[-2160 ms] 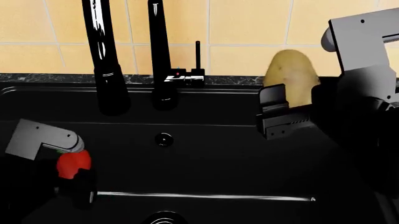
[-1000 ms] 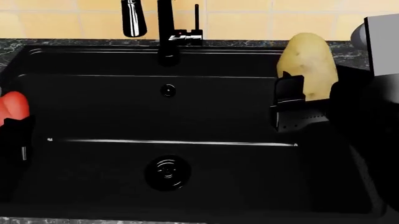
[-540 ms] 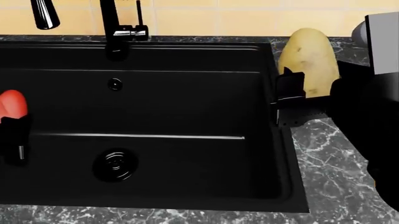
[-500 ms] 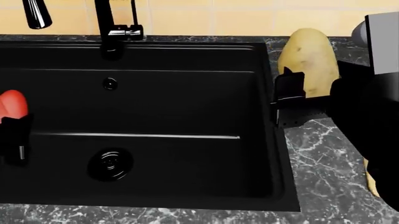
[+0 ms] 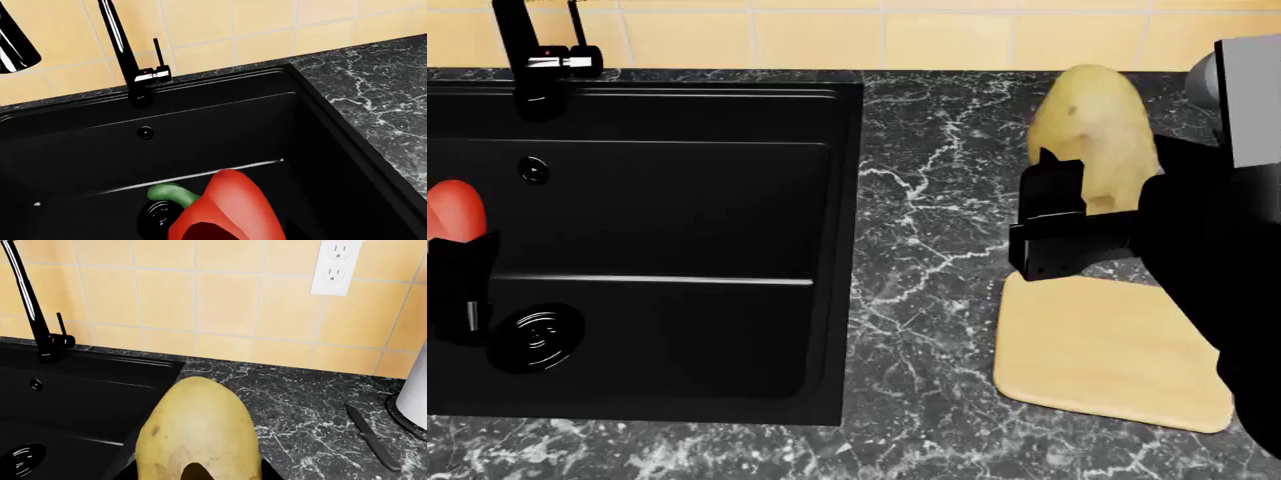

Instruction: Pick the vegetables from the sink and place them on the cutting board.

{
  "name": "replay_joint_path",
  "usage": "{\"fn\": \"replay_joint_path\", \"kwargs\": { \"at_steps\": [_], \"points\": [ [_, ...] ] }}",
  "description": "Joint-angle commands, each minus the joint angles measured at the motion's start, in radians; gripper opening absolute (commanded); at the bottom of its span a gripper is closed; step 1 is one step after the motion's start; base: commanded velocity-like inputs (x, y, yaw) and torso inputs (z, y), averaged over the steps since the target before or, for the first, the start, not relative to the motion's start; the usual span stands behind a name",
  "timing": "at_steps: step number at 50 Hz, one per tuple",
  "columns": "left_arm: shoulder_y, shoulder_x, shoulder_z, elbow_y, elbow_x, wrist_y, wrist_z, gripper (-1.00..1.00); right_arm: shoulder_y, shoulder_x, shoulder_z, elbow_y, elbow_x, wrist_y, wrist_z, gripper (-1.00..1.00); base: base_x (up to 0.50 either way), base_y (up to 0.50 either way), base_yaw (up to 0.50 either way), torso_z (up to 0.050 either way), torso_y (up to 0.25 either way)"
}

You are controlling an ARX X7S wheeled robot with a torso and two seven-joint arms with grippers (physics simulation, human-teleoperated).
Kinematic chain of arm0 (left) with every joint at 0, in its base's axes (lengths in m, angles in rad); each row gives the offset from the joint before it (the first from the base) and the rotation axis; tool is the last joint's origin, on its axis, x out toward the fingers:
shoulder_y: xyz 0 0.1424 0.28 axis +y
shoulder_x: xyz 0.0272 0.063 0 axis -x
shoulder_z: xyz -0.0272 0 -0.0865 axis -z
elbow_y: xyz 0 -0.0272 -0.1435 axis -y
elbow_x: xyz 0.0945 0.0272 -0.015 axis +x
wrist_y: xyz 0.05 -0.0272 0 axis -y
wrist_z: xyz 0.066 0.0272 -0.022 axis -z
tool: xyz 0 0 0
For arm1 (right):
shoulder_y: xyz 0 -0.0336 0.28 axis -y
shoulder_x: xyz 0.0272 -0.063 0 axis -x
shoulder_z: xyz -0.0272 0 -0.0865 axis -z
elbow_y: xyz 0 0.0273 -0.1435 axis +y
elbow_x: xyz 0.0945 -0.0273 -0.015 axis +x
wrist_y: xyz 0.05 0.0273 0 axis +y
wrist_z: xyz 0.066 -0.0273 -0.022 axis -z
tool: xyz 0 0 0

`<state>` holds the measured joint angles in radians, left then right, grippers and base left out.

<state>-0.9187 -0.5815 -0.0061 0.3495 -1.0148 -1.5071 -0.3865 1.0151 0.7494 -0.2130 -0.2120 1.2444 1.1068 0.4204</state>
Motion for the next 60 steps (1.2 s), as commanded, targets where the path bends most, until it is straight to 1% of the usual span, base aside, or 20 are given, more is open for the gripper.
{"fn": "replay_joint_path", "kwargs": {
  "at_steps": [1,4,12,19,21,28,45,57,58,59,60],
  "points": [
    [-0.057,0.016,0.009,-0.032,-0.005,-0.001,-0.02,-1.0,-0.012,-0.011,0.001,0.004,-0.037,-0.014,-0.04,-1.0,-0.01,-0.5,0.0,0.0,0.0],
    [-0.059,0.009,-0.004,-0.031,-0.023,-0.008,-0.026,-1.0,-0.018,-0.007,0.008,0.005,-0.034,-0.019,-0.039,-1.0,0.0,-0.5,0.0,0.0,0.0],
    [-0.074,0.02,0.012,-0.041,-0.033,0.005,-0.042,-1.0,-0.023,-0.002,0.01,0.007,-0.029,-0.016,-0.031,-1.0,0.0,-0.5,0.0,0.0,0.0],
    [-0.074,0.018,0.033,-0.052,-0.029,0.029,-0.039,-1.0,-0.022,-0.007,0.002,0.01,-0.036,-0.023,-0.037,-1.0,0.0,-0.5,0.0,0.0,0.0],
    [-0.071,0.009,0.023,-0.048,-0.04,0.025,-0.039,-1.0,-0.021,-0.01,0.008,0.013,-0.035,-0.028,-0.033,-1.0,0.0,-0.44,0.0,0.0,0.0],
    [-0.073,0.007,0.04,-0.061,-0.037,0.046,-0.04,-1.0,-0.046,-0.005,0.01,0.008,-0.045,-0.047,-0.036,-1.0,0.0,-0.07,0.0,0.0,0.0],
    [-0.064,-0.004,0.054,-0.06,-0.058,0.063,-0.049,-1.0,-0.042,-0.002,0.002,0.002,-0.049,-0.053,-0.044,-1.0,0.06,-0.22,0.0,0.0,0.0],
    [-0.059,-0.017,0.06,-0.07,-0.063,0.083,-0.048,-1.0,-0.044,-0.002,-0.016,-0.005,-0.069,-0.062,-0.055,-1.0,0.21,-0.01,0.0,0.0,0.0],
    [-0.057,-0.025,0.066,-0.062,-0.059,0.096,-0.035,-1.0,-0.044,-0.001,-0.017,-0.005,-0.071,-0.064,-0.057,-1.0,0.24,0.0,0.0,0.0,0.0],
    [-0.057,-0.025,0.052,-0.065,-0.067,0.093,-0.04,-1.0,-0.045,-0.001,-0.017,-0.004,-0.07,-0.064,-0.055,-1.0,0.23,0.0,0.0,0.0,0.0],
    [-0.062,-0.026,0.067,-0.064,-0.059,0.097,-0.037,-1.0,-0.048,-0.001,-0.01,0.001,-0.062,-0.061,-0.047,-1.0,0.21,0.0,0.0,0.0,0.0]
  ]
}}
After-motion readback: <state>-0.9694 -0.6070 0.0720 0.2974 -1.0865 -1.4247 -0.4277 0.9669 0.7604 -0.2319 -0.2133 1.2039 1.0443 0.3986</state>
